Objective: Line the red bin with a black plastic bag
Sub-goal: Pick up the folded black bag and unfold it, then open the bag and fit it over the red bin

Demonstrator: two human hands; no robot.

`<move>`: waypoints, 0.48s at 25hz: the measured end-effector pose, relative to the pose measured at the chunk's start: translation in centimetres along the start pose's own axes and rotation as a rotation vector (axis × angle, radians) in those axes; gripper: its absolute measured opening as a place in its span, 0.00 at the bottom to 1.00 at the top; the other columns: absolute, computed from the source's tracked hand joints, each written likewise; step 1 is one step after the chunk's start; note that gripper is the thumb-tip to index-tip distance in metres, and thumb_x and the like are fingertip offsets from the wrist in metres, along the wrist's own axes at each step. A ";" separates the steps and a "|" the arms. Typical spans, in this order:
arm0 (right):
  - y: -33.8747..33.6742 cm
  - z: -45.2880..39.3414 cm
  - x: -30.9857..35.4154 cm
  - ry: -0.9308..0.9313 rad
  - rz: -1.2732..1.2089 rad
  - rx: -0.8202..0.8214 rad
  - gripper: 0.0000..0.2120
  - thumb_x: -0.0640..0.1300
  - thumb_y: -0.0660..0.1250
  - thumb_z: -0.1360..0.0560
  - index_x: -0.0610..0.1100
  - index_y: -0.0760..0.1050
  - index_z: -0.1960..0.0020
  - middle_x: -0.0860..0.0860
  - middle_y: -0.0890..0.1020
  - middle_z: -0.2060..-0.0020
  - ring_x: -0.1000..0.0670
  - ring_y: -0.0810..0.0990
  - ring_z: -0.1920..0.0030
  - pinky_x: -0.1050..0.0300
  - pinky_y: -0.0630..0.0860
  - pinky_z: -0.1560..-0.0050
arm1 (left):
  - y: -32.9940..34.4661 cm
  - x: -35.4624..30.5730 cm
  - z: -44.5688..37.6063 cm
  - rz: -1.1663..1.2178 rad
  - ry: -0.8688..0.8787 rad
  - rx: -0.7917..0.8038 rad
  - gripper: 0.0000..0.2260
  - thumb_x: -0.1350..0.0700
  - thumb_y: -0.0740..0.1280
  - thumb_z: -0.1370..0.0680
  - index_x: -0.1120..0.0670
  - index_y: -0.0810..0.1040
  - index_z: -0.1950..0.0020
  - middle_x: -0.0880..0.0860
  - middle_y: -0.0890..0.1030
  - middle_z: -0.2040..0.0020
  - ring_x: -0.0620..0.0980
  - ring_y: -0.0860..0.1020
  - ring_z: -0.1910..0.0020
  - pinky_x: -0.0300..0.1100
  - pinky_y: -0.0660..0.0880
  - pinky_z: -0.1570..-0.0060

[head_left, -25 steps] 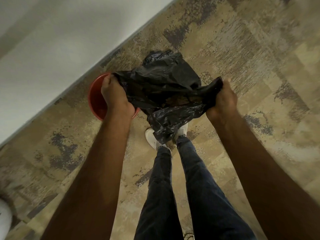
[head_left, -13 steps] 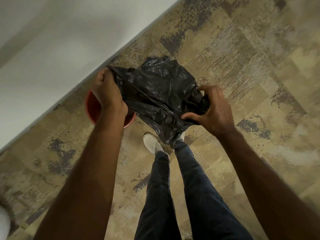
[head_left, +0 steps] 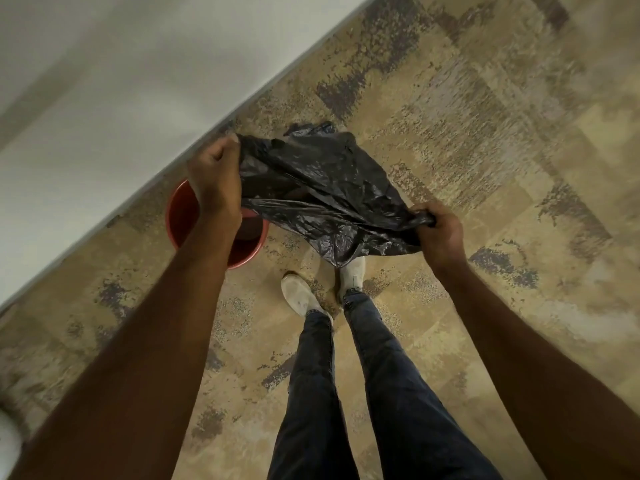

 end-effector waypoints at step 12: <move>-3.3 -9.1 17.2 -0.144 -0.185 -0.434 0.14 0.32 0.59 0.19 0.50 0.75 0.51 0.50 0.81 0.49 0.52 0.80 0.46 0.52 0.81 0.39 | 8.6 -7.6 0.4 -0.333 0.285 0.030 0.13 0.55 0.66 0.17 0.55 0.76 0.61 0.44 0.71 0.68 0.31 0.72 0.71 0.25 0.65 0.71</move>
Point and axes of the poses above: each hand's wrist, its own z-axis away from the middle knuckle, its own y-axis out of the palm, x = y × z, the point moved 2 cm from there along -z, towards the middle knuckle
